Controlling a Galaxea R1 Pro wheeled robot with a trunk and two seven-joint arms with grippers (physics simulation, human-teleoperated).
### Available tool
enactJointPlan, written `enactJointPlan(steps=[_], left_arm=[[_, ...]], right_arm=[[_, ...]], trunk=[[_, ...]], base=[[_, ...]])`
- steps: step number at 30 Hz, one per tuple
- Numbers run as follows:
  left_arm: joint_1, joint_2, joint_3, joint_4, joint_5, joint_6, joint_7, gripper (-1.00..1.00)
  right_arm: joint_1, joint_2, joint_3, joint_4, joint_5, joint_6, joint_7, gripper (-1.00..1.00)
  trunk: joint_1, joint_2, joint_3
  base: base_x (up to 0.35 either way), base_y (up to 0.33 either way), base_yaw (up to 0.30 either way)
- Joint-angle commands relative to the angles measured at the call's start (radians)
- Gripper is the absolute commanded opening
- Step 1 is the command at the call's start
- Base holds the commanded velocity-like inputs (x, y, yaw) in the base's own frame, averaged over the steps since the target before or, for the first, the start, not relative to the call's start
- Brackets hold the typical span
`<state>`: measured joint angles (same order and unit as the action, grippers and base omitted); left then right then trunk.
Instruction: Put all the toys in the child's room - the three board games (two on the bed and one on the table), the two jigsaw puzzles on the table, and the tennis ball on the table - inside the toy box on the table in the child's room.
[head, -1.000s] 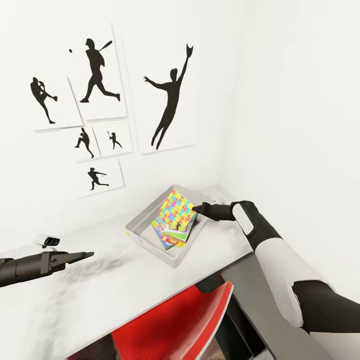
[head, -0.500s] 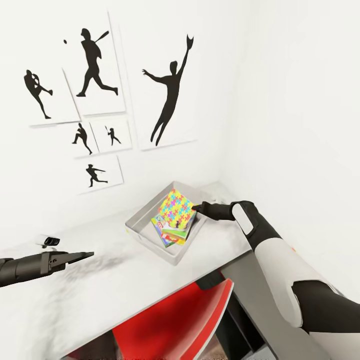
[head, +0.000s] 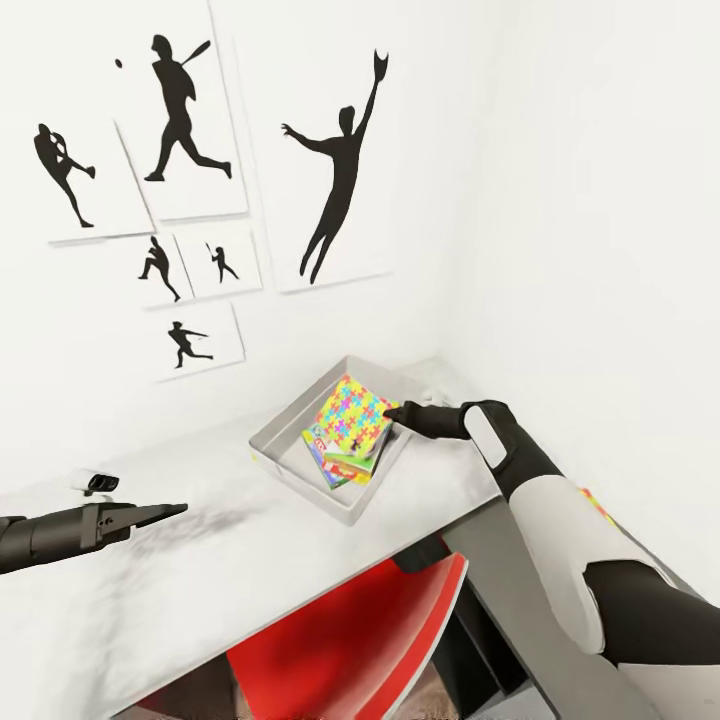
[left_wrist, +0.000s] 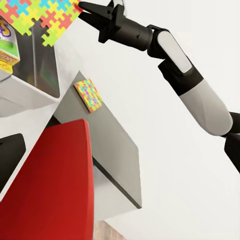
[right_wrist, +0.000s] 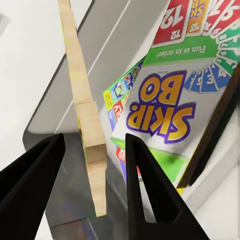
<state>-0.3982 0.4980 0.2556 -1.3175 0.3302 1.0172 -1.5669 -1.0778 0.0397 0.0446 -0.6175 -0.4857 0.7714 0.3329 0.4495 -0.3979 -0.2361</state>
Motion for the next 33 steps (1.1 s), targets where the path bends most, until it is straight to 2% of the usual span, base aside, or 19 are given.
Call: enactJointPlan(steps=[1, 19, 33], left_arm=[[-0.001, 0.0, 0.0, 0.0, 0.0, 0.011, -0.004, 1.0], [-0.001, -0.001, -0.001, 0.0, -0.002, 0.011, -0.004, 1.0], [-0.001, -0.001, -0.001, 0.0, -0.003, 0.011, -0.004, 1.0]], right_arm=[[-0.001, 0.0, 0.0, -0.001, 0.003, 0.003, 0.003, -1.0], [-0.004, -0.003, -0.007, -0.007, -0.007, -0.029, 0.002, -1.0], [-0.004, -0.003, -0.011, -0.02, -0.011, -0.029, 0.001, -1.0]], trunk=[[0.001, -0.002, -0.004], [0.001, -0.002, -0.033], [0.001, -0.002, -0.036]], base=[[0.0, 0.0, 0.0], [0.0, 0.0, 0.0], [0.0, 0.0, 0.0]])
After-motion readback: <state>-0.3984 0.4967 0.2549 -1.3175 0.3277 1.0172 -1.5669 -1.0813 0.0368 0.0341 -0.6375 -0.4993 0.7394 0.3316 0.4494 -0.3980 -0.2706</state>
